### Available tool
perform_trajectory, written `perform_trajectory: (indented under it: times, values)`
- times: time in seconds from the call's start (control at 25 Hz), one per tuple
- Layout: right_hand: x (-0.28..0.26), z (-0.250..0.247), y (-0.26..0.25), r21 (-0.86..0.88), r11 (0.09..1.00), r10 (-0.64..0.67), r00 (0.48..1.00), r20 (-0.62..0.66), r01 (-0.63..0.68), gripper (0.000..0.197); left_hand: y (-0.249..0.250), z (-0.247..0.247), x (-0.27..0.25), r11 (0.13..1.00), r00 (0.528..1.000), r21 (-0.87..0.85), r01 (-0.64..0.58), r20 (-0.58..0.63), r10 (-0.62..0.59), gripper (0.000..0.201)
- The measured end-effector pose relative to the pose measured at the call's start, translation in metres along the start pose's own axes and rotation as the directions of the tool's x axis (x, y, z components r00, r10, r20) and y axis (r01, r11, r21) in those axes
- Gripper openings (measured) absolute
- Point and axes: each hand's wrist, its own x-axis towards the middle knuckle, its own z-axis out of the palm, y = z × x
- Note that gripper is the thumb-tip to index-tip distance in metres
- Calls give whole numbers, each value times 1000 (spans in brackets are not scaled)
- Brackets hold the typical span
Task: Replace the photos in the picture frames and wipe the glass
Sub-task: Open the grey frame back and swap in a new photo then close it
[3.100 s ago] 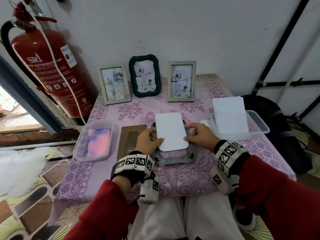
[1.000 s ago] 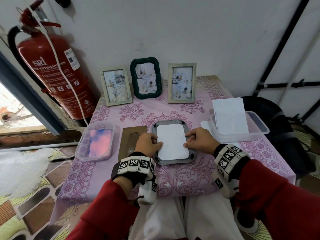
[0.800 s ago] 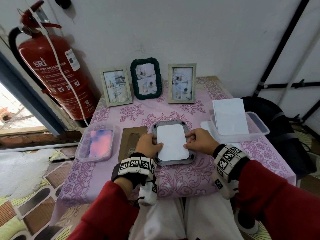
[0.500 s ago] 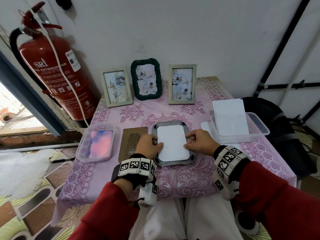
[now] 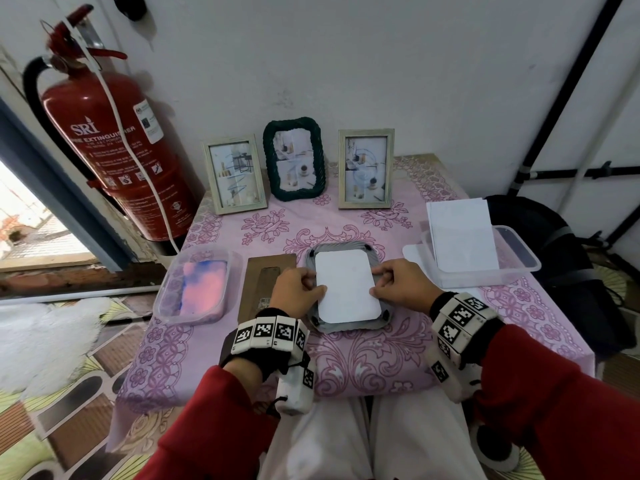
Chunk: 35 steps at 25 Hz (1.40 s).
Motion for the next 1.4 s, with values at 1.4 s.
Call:
perform_trajectory:
  times: [1.4]
  values:
    - [1,-2,17,76,997,8,999,36,-11,39,-3,-64,2,990,895,-25,139,-425,-136,35]
